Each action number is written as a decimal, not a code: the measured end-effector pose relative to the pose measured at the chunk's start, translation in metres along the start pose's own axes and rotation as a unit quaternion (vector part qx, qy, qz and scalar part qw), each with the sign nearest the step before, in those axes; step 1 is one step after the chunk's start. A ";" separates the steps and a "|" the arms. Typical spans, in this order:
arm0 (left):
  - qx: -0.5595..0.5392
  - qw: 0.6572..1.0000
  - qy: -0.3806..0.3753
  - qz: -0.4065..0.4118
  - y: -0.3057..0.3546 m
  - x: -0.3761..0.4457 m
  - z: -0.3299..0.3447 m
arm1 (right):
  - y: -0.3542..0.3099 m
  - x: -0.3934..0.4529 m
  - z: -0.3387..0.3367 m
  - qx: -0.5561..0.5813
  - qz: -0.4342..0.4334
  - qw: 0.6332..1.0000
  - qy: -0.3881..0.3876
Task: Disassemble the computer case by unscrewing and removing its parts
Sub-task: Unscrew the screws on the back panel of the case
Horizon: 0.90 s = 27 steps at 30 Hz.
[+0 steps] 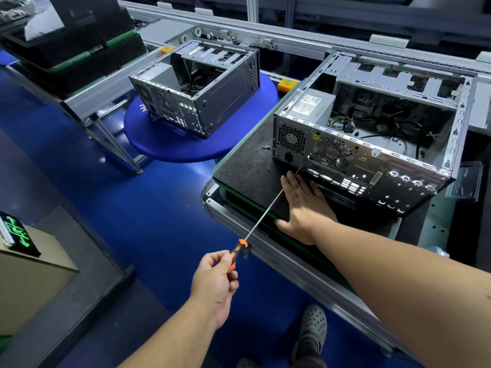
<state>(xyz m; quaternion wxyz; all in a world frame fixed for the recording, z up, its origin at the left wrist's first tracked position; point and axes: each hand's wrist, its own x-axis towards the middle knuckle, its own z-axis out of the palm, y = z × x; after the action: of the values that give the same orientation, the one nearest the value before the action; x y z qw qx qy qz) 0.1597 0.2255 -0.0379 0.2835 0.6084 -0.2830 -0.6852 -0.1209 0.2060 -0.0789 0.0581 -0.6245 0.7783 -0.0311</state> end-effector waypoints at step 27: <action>0.009 1.000 0.021 0.000 0.002 0.003 0.000 | 0.000 0.001 0.002 -0.001 0.001 1.000 0.007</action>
<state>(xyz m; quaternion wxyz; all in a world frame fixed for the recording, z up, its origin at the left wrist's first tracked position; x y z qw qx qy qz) 0.1595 0.2221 -0.0385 0.2835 0.6250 -0.2836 -0.6698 -0.1209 0.2053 -0.0809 0.0525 -0.6235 0.7793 -0.0347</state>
